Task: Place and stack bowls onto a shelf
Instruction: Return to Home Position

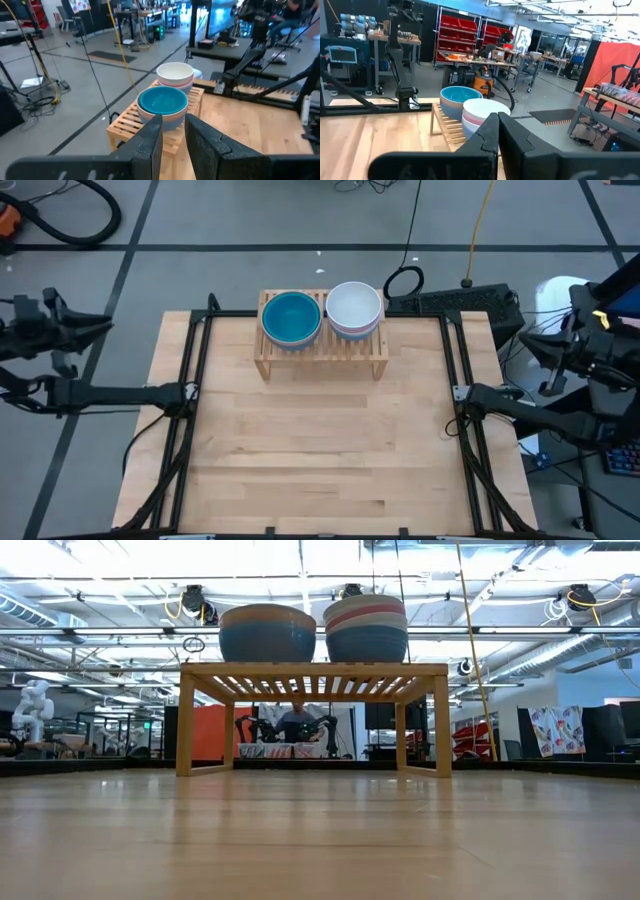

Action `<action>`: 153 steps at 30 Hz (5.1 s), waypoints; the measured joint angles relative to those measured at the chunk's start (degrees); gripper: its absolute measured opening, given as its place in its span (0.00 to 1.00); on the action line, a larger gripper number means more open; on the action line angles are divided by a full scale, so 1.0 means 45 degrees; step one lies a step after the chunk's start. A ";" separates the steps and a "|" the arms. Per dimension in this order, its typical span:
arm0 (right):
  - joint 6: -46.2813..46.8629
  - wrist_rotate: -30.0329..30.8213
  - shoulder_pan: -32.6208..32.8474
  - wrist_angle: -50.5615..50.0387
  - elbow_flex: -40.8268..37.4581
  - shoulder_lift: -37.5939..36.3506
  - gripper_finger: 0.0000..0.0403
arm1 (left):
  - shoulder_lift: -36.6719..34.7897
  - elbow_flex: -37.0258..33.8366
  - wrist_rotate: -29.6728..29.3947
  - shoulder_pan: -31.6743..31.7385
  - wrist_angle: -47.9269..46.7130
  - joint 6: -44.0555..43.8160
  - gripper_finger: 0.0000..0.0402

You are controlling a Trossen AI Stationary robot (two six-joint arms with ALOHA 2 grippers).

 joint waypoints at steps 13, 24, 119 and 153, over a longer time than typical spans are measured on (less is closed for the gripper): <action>0.0367 0.0001 0.0000 0.0495 -0.1950 -0.1416 0.00 | -0.1133 -0.1145 0.1290 0.0016 0.0010 -0.0034 0.22; 0.0862 -0.0003 0.0000 0.1885 -0.4007 -0.2780 0.00 | -0.2258 -0.2494 0.1315 0.0028 0.0052 0.0051 0.22; 0.1240 -0.1354 0.0000 1.2881 -1.5237 -0.3274 0.00 | -0.8356 -2.2608 0.1912 0.2040 1.6490 0.1690 0.22; -0.0039 -0.1397 0.0000 1.2868 -1.5237 -0.3269 0.00 | -0.8356 -2.4820 0.2650 0.2035 1.8305 0.1882 0.22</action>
